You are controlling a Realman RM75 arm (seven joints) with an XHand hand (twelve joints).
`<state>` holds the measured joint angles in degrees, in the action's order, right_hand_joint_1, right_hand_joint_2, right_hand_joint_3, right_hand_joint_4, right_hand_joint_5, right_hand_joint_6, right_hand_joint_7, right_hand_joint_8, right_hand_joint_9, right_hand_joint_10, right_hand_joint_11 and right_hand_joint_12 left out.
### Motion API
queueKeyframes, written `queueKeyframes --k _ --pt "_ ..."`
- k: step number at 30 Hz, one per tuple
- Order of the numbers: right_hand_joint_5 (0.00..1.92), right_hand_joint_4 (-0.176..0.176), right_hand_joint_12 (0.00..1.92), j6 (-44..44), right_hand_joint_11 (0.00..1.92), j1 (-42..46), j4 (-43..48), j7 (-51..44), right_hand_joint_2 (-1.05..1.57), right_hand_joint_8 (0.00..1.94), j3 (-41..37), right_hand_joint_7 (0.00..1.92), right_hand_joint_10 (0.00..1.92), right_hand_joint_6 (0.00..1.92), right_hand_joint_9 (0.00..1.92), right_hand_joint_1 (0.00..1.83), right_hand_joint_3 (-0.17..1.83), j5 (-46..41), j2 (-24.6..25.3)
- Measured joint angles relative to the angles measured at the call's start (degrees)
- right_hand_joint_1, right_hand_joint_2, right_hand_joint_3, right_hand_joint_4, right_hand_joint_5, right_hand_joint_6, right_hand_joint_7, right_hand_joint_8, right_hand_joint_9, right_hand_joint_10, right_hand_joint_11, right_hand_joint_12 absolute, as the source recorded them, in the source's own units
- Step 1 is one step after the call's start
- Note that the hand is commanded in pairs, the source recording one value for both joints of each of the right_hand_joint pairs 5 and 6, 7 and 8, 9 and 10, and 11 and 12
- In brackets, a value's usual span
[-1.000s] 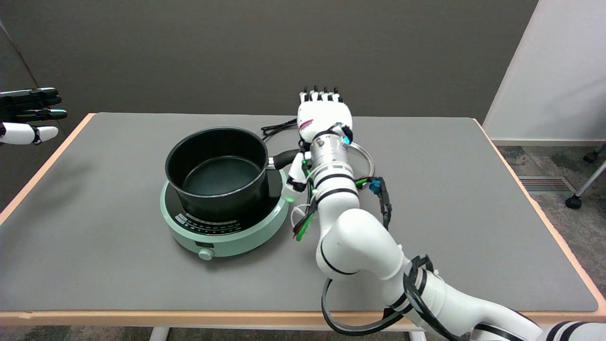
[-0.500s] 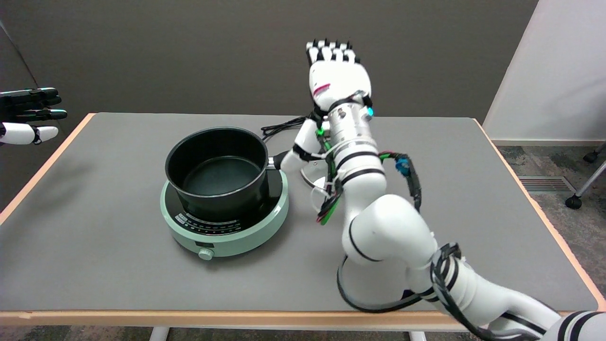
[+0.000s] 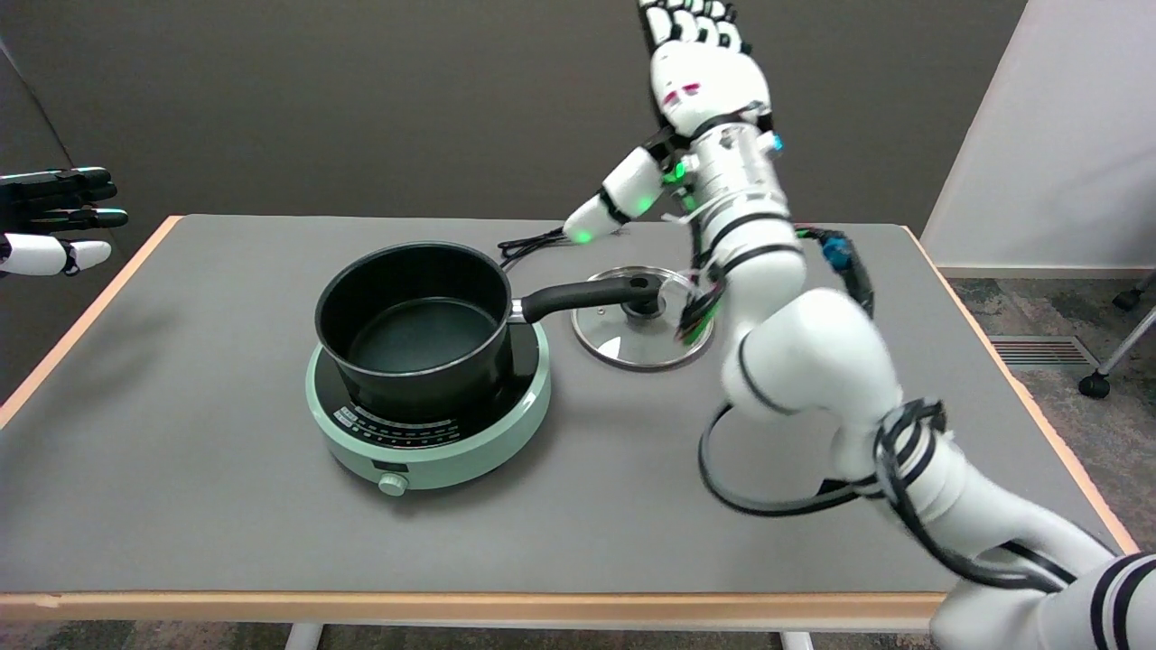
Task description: Place the pot onto the induction cooker.
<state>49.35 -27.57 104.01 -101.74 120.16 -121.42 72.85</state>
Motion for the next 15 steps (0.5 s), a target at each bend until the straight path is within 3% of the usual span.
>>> queueKeyframes --k 3,9,15 --pt "0.07 0.051 0.07 -1.69 0.07 -0.47 -0.81 0.44 -0.17 0.07 -3.46 0.07 0.07 0.07 0.07 1.00 0.49 -4.37 -1.62" --pt "0.16 0.037 0.16 -5.46 0.16 -0.83 -4.17 1.01 -0.13 0.16 -10.74 0.16 0.16 0.16 0.16 1.06 0.64 -13.93 -5.02" --pt "0.15 0.040 0.15 -10.08 0.15 -0.86 -9.19 1.33 -0.14 0.15 -16.07 0.15 0.15 0.15 0.15 1.09 0.64 -22.25 -8.57"
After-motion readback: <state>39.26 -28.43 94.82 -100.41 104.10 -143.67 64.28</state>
